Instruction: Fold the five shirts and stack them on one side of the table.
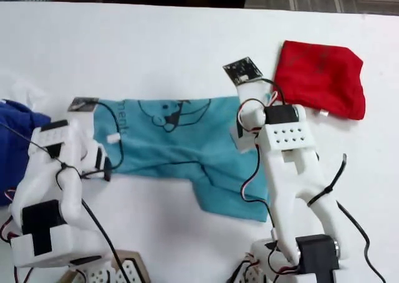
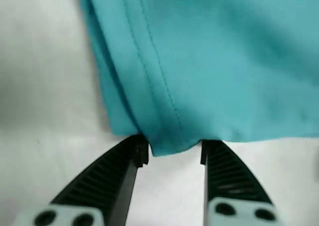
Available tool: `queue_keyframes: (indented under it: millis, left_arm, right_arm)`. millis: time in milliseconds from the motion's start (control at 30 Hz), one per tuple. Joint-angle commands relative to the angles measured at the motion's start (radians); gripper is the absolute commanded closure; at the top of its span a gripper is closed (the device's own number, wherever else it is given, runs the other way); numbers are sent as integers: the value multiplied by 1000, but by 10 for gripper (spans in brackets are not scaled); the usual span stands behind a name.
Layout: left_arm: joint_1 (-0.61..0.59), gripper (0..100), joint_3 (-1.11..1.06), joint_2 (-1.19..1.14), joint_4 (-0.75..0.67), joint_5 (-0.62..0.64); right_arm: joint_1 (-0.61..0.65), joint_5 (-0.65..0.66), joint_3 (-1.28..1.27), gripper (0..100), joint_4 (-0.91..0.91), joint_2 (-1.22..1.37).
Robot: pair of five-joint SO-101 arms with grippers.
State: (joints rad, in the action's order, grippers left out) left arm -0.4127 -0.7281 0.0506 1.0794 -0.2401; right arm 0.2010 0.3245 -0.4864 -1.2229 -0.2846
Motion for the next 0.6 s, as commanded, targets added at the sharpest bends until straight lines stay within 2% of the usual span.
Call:
queue_keyframes:
  millis: [0,100,233,467,567]
  left_arm:
    - [-6,809,35,-2,14,23]
    - [-6,832,87,-2,72,23]
    - [-6,976,142,-6,100,23]
    - [-5,975,150,0,104,23]
    - [-3,975,197,0,158,23]
  right_arm:
    - [-1,9,9,854,-7,-39]
    - [1,9,5,854,-5,-39]
    - [1,9,5,854,-5,-39]
    - [1,9,5,854,-4,-39]
    - [1,9,5,854,-4,-39]
